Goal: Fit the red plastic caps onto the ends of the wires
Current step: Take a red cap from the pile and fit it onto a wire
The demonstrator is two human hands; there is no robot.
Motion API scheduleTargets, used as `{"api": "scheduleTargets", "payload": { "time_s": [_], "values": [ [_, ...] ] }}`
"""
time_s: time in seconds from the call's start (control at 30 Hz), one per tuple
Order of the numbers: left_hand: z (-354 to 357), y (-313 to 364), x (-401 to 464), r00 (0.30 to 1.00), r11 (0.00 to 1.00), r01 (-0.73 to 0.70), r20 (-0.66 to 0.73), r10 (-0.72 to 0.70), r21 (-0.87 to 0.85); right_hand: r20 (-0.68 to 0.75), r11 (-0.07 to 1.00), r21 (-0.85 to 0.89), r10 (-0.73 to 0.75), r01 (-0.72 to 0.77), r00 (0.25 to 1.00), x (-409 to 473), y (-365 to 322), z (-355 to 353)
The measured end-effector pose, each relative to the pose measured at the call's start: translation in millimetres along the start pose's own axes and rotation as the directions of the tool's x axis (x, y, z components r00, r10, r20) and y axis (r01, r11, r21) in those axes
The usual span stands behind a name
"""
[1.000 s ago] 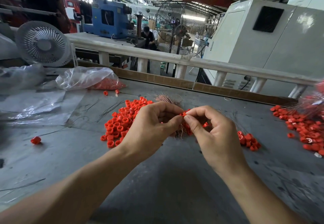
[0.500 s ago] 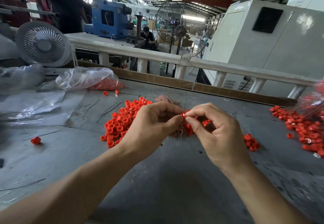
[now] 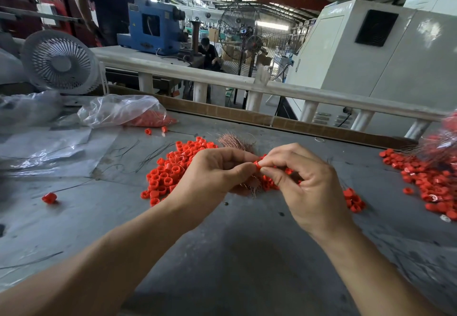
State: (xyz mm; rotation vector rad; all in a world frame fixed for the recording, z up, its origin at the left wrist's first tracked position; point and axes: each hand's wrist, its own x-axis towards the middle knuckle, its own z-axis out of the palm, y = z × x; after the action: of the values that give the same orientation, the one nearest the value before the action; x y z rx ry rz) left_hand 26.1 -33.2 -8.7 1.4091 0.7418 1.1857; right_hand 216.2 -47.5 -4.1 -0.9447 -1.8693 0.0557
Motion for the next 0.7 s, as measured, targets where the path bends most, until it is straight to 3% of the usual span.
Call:
{"api": "scheduleTargets", "payload": {
  "time_s": [0.23,0.43,0.7],
  "values": [
    [-1.0,-3.2,1.4,0.999,0.995,0.045,-0.014,-0.047,-0.093,0.022,0.982,-0.185,-0.041,0.044,0.999,-0.5,-8.5,3.2],
    [0.1,-6.0,3.7,0.993,0.98,0.116,-0.013,-0.119,-0.16,-0.073,0.899,-0.435,-0.086,0.045,0.994,-0.9,-19.0,18.5],
    [-3.4,-4.4,4.0,0.981,0.968,0.193,0.006,-0.194,-0.161,-0.056,0.927,-0.372,-0.069,0.043,0.996,-3.0,-17.2,19.5]
  ]
}}
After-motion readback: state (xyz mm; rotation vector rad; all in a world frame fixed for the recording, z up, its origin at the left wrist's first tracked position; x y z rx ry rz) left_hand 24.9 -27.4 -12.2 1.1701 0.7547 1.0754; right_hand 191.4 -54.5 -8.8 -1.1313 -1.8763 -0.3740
